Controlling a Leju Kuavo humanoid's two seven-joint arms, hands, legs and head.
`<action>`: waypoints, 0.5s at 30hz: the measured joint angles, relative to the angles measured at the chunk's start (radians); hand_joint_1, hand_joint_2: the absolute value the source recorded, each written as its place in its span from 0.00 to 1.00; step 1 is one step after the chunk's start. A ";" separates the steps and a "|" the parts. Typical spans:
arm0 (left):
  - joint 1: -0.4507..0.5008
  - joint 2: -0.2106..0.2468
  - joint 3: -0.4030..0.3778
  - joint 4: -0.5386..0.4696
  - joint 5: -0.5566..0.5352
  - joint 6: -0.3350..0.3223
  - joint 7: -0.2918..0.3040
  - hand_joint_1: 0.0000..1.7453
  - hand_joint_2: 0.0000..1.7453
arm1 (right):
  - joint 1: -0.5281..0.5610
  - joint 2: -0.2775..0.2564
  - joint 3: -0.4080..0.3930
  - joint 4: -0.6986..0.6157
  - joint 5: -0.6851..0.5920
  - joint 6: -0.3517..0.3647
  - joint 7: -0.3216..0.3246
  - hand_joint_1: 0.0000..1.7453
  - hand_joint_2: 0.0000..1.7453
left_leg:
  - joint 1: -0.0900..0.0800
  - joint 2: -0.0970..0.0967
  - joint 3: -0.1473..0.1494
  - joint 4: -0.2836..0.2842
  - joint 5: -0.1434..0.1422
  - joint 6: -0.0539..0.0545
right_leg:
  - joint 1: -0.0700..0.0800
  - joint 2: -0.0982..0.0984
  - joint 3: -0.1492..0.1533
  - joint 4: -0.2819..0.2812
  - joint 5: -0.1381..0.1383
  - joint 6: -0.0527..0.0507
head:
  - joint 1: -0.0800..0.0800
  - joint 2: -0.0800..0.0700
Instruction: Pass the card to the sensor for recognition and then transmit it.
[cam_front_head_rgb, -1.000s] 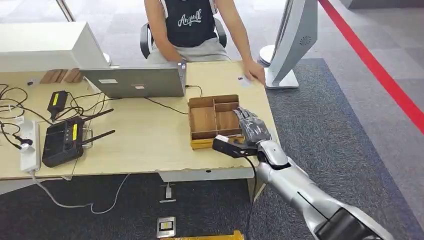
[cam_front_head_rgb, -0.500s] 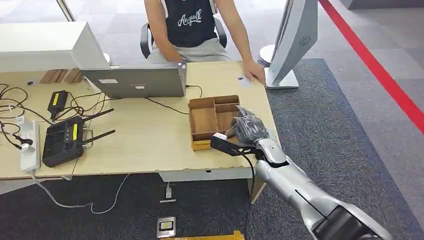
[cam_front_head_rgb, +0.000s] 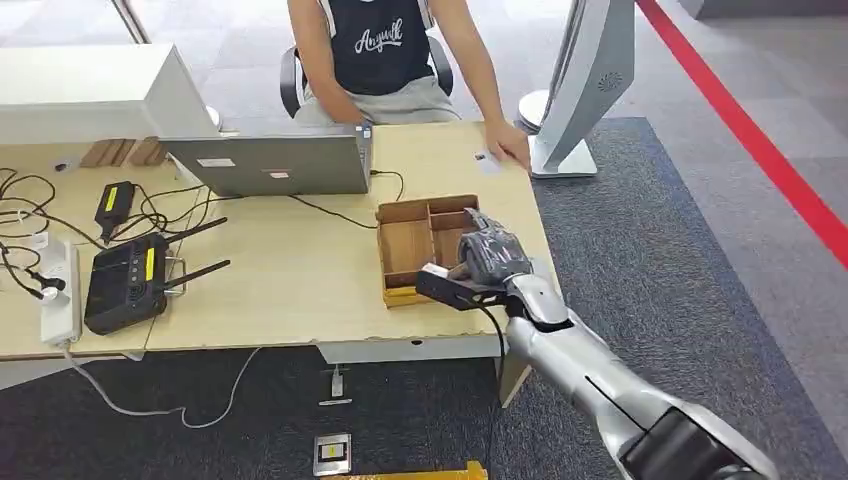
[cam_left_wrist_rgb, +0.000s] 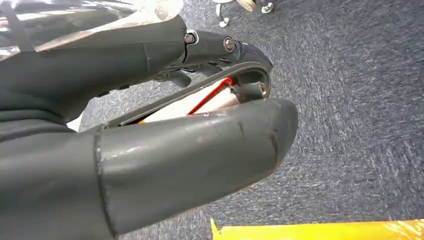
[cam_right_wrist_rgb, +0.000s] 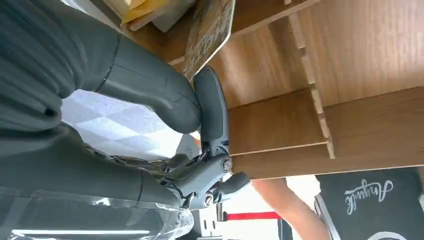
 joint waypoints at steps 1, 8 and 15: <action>0.000 0.000 -0.002 -0.001 0.000 0.000 0.000 0.00 0.00 | 0.000 0.002 0.000 0.000 0.000 0.001 0.000 1.00 1.00 | 0.000 0.000 0.000 0.000 0.000 0.000 | 0.000 0.000 0.000 0.000 0.000 0.000 | 0.000 0.000; 0.000 -0.001 -0.003 -0.004 0.006 0.003 0.005 0.00 0.00 | 0.000 0.011 0.003 0.000 0.002 0.010 0.003 1.00 1.00 | 0.000 0.000 0.000 0.000 0.000 0.000 | 0.000 0.000 0.000 0.000 0.000 0.000 | 0.000 0.000; 0.000 -0.001 -0.003 -0.005 0.005 0.003 -0.008 0.00 0.00 | -0.002 0.014 0.005 0.005 -0.002 0.003 0.000 0.00 1.00 | 0.000 0.000 0.000 0.000 0.000 0.000 | 0.000 0.000 0.000 0.000 0.000 0.000 | 0.000 0.000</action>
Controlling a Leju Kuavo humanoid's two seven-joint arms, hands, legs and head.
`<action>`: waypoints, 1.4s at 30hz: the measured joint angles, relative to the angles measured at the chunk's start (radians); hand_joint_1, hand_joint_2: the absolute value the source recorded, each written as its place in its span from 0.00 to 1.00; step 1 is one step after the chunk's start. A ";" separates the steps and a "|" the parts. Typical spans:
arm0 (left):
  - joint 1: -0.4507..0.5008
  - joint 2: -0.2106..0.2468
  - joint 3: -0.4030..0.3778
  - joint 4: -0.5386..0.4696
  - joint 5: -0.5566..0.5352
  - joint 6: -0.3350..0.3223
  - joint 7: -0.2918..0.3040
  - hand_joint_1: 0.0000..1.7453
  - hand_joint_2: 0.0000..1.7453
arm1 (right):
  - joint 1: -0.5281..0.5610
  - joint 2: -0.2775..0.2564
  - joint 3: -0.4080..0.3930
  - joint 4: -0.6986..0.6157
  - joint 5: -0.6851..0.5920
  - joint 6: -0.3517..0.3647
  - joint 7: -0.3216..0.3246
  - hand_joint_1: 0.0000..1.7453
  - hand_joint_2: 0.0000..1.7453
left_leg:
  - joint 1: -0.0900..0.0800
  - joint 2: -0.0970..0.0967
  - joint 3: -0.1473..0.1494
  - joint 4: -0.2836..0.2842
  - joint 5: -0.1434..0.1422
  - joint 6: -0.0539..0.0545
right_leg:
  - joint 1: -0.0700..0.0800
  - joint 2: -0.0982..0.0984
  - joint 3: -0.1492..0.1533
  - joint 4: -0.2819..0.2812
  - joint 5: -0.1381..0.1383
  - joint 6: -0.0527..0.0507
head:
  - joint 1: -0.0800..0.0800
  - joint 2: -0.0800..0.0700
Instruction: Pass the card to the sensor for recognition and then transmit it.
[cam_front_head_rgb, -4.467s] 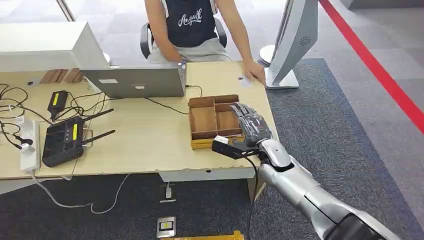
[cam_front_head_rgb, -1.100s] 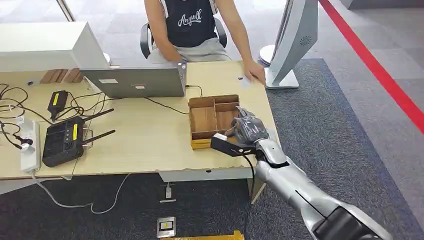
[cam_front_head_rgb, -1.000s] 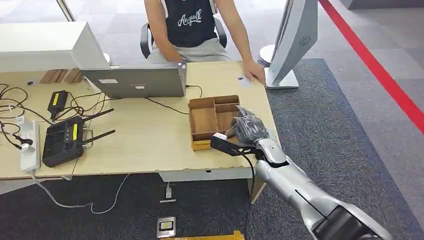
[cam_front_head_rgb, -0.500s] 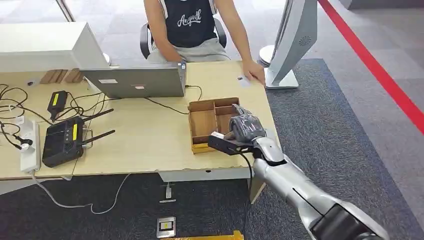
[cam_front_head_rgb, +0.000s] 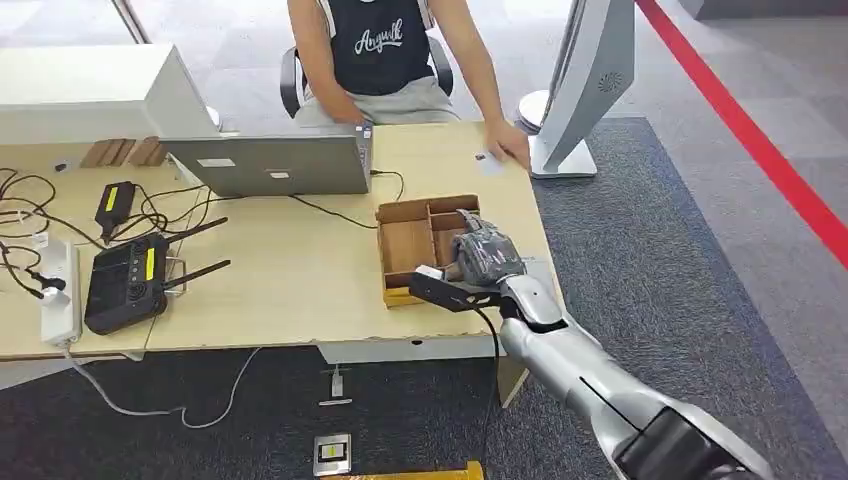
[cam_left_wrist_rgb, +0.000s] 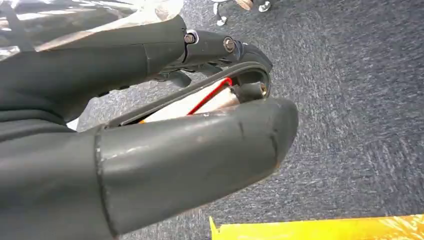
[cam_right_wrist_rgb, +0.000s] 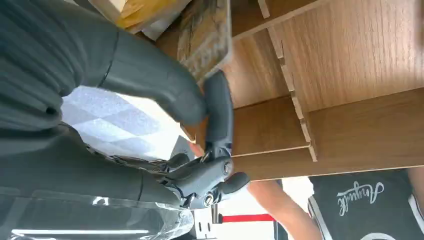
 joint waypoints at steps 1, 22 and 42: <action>0.000 0.000 0.000 0.000 -0.001 0.000 -0.002 0.00 0.00 | 0.000 0.000 0.000 0.001 0.000 -0.002 0.000 0.00 1.00 | 0.000 0.000 0.000 0.000 0.000 0.000 | 0.000 0.000 0.000 0.000 0.000 0.000 | 0.000 0.000; 0.000 0.000 0.000 -0.001 0.002 0.000 -0.002 0.00 0.00 | -0.002 -0.001 0.002 0.009 -0.023 -0.052 -0.010 0.00 1.00 | 0.000 0.000 0.000 0.000 0.000 0.000 | 0.000 0.000 0.000 0.000 0.000 0.000 | 0.000 0.000; 0.001 0.000 -0.006 -0.001 -0.006 -0.002 -0.022 0.00 0.00 | -0.001 -0.122 -0.072 -0.346 0.034 0.074 0.063 0.00 1.00 | 0.000 0.000 0.000 0.000 0.000 0.000 | 0.000 0.000 0.000 0.000 0.000 0.000 | 0.000 0.000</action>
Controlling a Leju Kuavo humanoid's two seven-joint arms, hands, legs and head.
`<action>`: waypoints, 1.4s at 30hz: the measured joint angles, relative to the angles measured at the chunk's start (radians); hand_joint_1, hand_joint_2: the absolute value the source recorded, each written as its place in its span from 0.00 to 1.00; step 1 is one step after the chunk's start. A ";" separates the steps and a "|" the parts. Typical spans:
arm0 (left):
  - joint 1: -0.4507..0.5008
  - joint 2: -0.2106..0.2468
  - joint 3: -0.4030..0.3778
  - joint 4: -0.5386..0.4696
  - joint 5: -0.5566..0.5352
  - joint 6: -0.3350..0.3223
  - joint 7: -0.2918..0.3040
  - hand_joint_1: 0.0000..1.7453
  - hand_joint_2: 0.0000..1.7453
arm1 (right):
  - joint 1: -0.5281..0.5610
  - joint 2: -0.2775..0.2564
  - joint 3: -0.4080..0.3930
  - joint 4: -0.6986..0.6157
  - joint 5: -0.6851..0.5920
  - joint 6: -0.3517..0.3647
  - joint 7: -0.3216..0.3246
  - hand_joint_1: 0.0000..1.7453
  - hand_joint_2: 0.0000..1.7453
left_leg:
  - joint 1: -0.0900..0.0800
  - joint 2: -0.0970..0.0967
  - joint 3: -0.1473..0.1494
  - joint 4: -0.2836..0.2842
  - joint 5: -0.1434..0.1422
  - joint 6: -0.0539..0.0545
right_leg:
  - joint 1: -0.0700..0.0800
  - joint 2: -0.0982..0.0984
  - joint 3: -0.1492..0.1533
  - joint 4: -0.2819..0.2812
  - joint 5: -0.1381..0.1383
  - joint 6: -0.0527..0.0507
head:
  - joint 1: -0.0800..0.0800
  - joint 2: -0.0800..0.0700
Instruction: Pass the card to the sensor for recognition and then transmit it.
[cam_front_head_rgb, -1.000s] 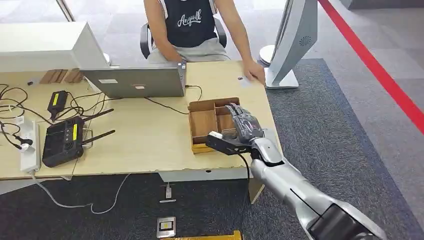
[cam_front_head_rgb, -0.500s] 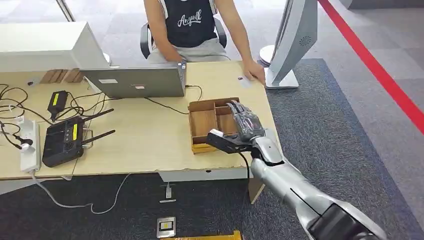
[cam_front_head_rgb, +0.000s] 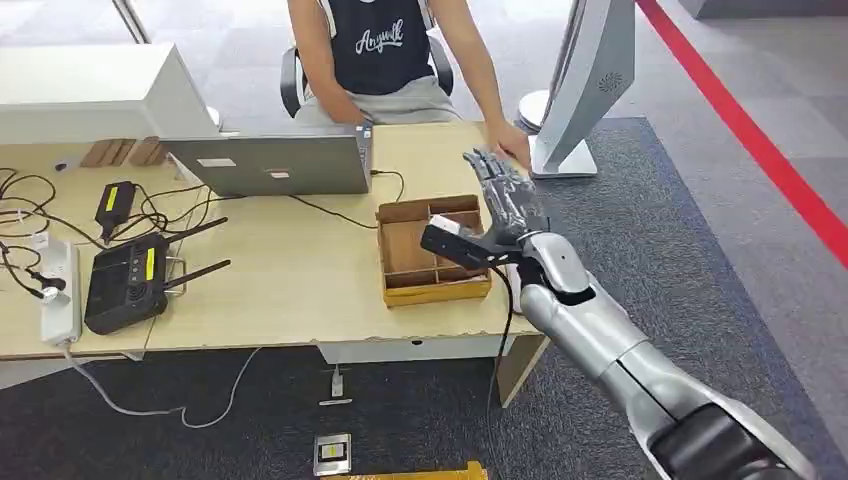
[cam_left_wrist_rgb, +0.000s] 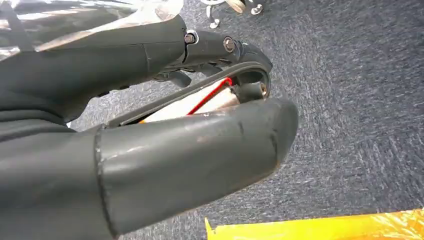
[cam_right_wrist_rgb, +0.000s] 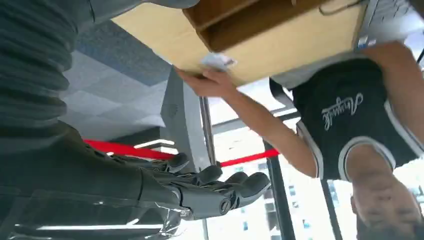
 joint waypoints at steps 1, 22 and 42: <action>0.000 0.000 0.000 0.000 0.000 0.000 0.000 0.00 0.00 | 0.011 -0.005 0.000 -0.007 -0.004 0.021 -0.006 0.00 1.00 | 0.000 0.000 0.000 0.000 0.000 0.000 | 0.000 0.000 0.000 0.000 0.000 0.000 | 0.000 0.000; 0.000 0.000 -0.001 0.000 0.035 0.002 0.014 0.00 0.00 | 0.144 -0.101 0.048 -0.272 -0.074 0.399 -0.016 0.00 1.00 | 0.000 0.000 0.000 0.000 0.000 0.000 | 0.000 0.000 0.000 0.000 0.000 0.000 | 0.000 0.000; -0.002 0.000 -0.001 0.000 0.038 0.003 0.026 0.00 0.00 | 0.181 -0.111 0.136 -0.357 -0.029 0.422 0.008 0.00 1.00 | 0.000 0.000 0.000 0.000 0.000 0.000 | 0.000 0.000 0.000 0.000 0.000 0.000 | 0.000 0.000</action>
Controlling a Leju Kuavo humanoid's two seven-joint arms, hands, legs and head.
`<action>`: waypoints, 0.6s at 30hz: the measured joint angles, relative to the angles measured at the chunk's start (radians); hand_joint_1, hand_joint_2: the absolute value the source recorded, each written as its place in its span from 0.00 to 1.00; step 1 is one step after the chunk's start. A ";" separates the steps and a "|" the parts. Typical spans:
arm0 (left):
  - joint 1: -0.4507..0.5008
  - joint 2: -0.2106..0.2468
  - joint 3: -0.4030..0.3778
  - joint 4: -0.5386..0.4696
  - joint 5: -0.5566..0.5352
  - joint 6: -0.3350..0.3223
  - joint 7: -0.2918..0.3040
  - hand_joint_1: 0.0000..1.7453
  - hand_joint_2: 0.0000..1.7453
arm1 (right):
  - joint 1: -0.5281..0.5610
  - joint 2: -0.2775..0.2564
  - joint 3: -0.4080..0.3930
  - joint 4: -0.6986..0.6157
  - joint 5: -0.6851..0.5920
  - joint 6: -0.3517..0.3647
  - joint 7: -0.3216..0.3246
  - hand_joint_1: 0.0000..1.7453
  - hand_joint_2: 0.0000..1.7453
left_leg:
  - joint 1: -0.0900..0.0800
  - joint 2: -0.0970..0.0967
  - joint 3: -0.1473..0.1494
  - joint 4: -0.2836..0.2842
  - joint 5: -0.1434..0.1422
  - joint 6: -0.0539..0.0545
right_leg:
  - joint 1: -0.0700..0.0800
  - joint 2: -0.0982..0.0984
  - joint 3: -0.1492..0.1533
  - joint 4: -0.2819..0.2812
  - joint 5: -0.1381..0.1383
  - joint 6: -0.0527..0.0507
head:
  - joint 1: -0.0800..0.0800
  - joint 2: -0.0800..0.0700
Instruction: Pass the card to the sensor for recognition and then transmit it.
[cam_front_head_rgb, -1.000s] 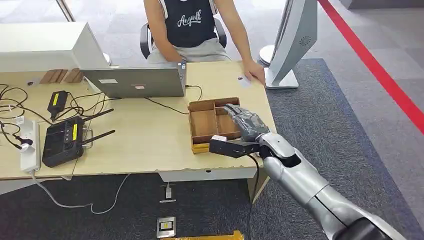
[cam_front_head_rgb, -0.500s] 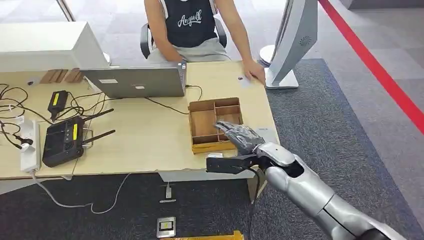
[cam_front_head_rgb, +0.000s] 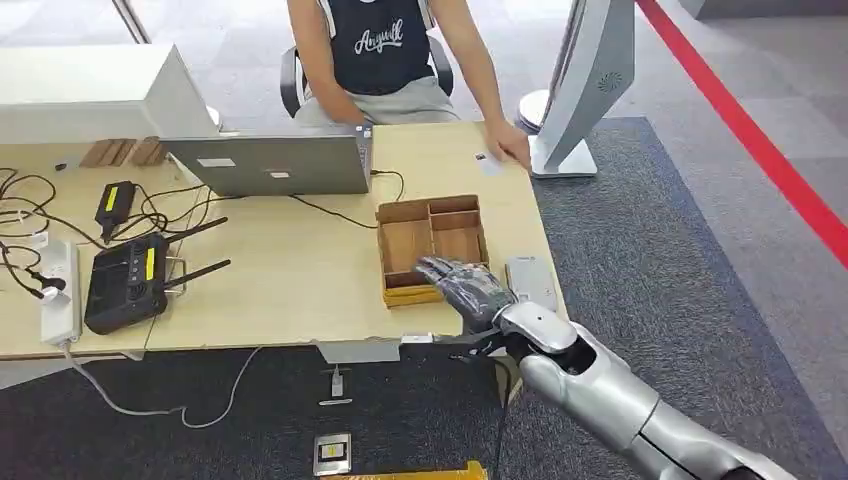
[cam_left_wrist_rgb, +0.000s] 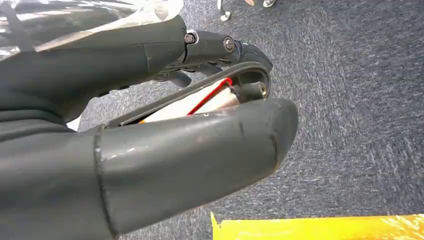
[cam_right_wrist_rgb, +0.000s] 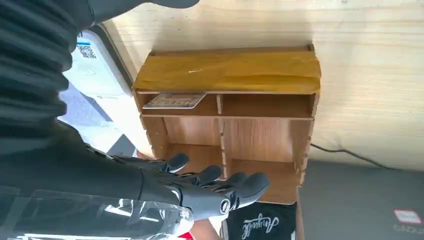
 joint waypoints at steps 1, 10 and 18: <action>0.000 0.000 0.000 0.000 0.000 0.000 0.000 0.00 0.00 | 0.000 0.001 0.005 0.002 0.000 -0.002 0.000 0.00 1.00 | 0.000 0.000 0.000 0.000 0.000 0.000 | 0.000 0.000 0.000 0.000 0.000 0.000 | 0.000 0.000; 0.000 0.000 0.000 0.000 -0.001 0.000 0.000 0.00 0.00 | -0.001 0.004 0.033 0.015 0.005 -0.007 0.000 0.00 1.00 | 0.000 0.000 0.000 0.000 0.000 0.000 | 0.000 0.000 0.000 0.000 0.000 0.000 | 0.000 0.000; -0.001 -0.001 0.000 0.000 -0.031 0.000 0.003 0.00 0.00 | -0.009 0.055 0.039 0.124 0.073 -0.182 0.006 0.00 1.00 | 0.000 0.000 0.000 0.000 0.000 0.000 | 0.000 0.000 0.000 0.000 0.000 0.000 | 0.000 0.000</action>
